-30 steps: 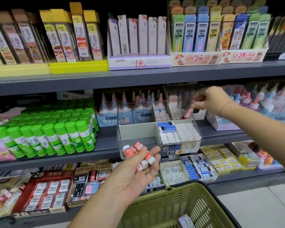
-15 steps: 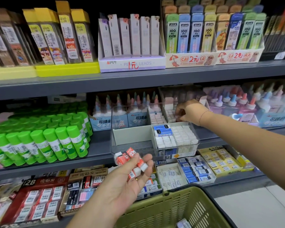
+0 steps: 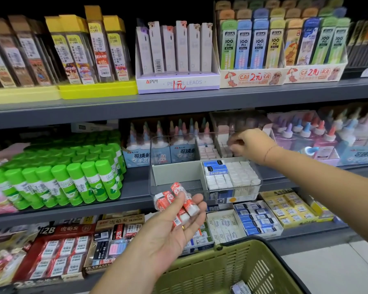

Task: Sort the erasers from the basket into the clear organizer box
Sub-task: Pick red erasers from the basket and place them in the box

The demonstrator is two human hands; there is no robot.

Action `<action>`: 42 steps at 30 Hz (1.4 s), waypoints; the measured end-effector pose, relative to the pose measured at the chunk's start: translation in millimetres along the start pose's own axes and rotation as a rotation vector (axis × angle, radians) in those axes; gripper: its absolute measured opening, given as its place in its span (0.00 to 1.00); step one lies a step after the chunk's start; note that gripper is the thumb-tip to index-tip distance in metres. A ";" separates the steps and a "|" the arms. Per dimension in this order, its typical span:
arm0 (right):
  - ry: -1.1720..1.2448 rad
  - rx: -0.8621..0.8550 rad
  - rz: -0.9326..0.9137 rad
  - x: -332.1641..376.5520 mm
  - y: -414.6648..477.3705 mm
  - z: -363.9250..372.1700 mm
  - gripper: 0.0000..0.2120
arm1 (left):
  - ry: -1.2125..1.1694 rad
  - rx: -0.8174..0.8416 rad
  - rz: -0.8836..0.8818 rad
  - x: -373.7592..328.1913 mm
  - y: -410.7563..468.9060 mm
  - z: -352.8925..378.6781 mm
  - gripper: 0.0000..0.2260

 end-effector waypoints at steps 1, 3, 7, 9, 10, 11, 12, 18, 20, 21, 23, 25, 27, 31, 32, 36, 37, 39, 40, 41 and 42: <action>0.111 -0.118 0.015 16.1 -7.4 -6.6 0.08 | 0.033 -0.013 0.005 -0.3 0.2 -1.7 0.13; 0.462 -0.260 0.030 57.2 -29.0 -12.2 0.07 | 0.077 -0.055 0.021 -0.8 1.3 -3.6 0.12; 0.940 -0.129 0.031 135.7 -68.6 8.4 0.12 | 0.018 -0.093 0.063 -2.3 2.8 -3.2 0.16; 1.031 -0.105 0.085 152.0 -78.0 20.9 0.12 | -0.039 -0.049 0.046 0.7 2.2 -0.3 0.20; 1.044 -0.118 0.119 154.9 -81.0 25.4 0.12 | -0.051 -0.040 0.032 2.7 1.4 0.7 0.20; 1.047 -0.133 0.146 156.0 -83.2 27.6 0.12 | -0.054 -0.037 0.023 4.1 1.0 1.3 0.20; 1.050 -0.143 0.167 155.4 -84.7 28.4 0.10 | -0.056 -0.034 0.018 4.7 0.5 1.5 0.19; 0.937 -0.291 0.261 98.2 -70.2 -10.7 0.05 | -0.060 -0.004 -0.043 5.3 -4.7 1.4 0.15; 0.830 -0.394 0.268 59.1 -58.5 -33.7 0.06 | -0.059 0.000 -0.057 5.7 -6.2 0.7 0.15; 0.740 -0.414 0.263 39.9 -52.3 -43.6 0.07 | -0.056 0.004 -0.062 6.0 -6.8 0.9 0.14; 0.517 -0.361 0.253 7.3 -38.6 -55.7 0.09 | -0.050 0.007 -0.067 6.4 -8.2 2.3 0.13; 0.331 -0.219 0.224 -13.4 -25.5 -57.7 0.10 | -0.050 0.002 -0.076 7.9 -9.0 4.3 0.11; 0.234 -0.073 0.158 -21.4 -14.2 -53.4 0.09 | -0.045 -0.005 -0.088 9.2 -9.6 6.0 0.08; 0.046 0.092 0.041 -24.2 2.5 -48.6 0.08 | -0.026 -0.011 -0.092 8.4 -9.2 7.0 0.07; 0.012 0.115 0.026 -24.0 5.3 -49.1 0.08 | -0.022 -0.007 -0.094 8.0 -9.2 7.1 0.07; -0.091 0.196 -0.035 -17.3 13.9 -45.3 0.09 | -0.012 0.003 -0.109 7.8 -8.8 6.8 0.07; -0.106 0.215 -0.048 -14.8 15.6 -43.2 0.10 | -0.010 0.003 -0.112 8.0 -8.4 6.9 0.07; -0.117 0.241 -0.067 -11.1 17.8 -39.1 0.11 | -0.016 0.003 -0.111 8.3 -8.1 7.1 0.06; -0.111 0.242 -0.069 -10.6 18.4 -37.4 0.11 | -0.020 0.001 -0.111 8.4 -8.1 7.2 0.06; -0.102 0.234 -0.067 -10.8 18.9 -36.2 0.11 | -0.023 -0.002 -0.111 8.3 -8.1 7.2 0.06; -0.089 0.218 -0.058 -11.9 19.1 -35.6 0.10 | -0.025 -0.004 -0.111 8.1 -8.3 7.3 0.06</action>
Point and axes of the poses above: each hand's wrist, its own y-axis towards the middle knuckle, its own z-axis out of the palm, x = y × z, the point moved 4 cm from there along y, towards the middle knuckle, and after that the axes turned 15 degrees about -z, right-handed, at the moved point
